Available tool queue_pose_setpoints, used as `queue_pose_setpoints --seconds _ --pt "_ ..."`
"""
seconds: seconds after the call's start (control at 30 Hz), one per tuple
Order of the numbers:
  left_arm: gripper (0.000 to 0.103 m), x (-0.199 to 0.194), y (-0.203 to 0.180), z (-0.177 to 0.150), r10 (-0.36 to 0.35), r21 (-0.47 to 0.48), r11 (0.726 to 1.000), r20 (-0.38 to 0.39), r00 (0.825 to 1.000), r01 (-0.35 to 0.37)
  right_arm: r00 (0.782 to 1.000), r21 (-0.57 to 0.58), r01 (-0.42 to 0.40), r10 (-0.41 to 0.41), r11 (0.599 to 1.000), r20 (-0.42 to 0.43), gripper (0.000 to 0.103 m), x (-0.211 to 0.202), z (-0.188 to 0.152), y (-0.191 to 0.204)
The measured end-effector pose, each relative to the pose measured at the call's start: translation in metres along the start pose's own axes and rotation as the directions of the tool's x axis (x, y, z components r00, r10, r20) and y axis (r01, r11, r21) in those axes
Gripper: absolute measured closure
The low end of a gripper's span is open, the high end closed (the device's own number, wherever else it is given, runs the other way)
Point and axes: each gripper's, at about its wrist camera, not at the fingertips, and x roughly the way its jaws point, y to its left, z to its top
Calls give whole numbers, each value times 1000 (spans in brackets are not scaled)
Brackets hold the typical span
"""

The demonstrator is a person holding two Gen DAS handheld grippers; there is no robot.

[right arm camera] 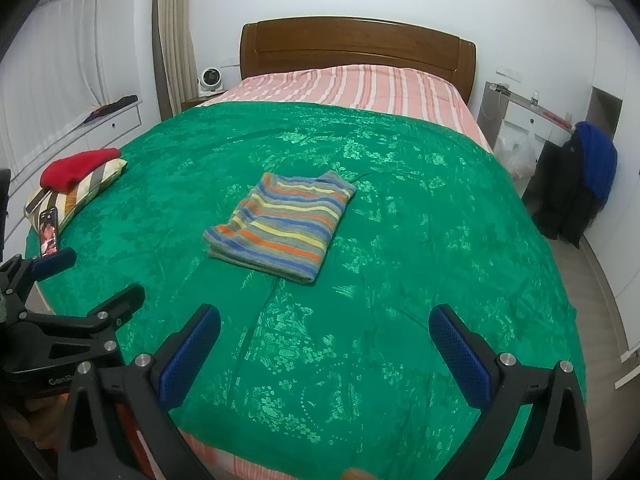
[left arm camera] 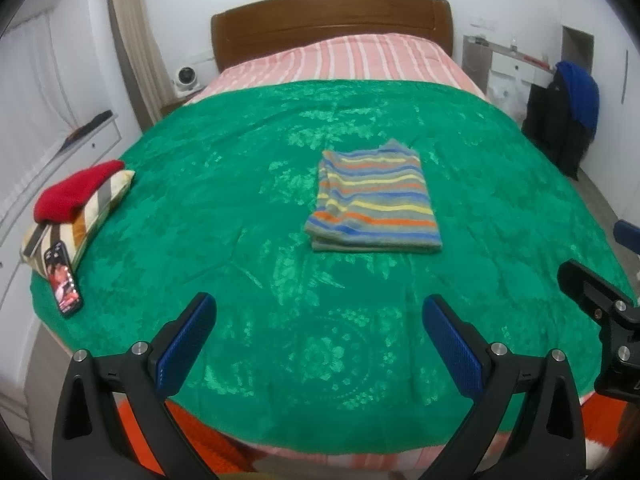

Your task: Fold small clothes

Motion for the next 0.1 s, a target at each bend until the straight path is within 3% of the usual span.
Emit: queue_pose_setpoints --seconds 0.1 --pt "0 -3 -2 1 2 16 1000 11 1000 -2 1000 1 1 -1 1000 0 0 0 0 0"
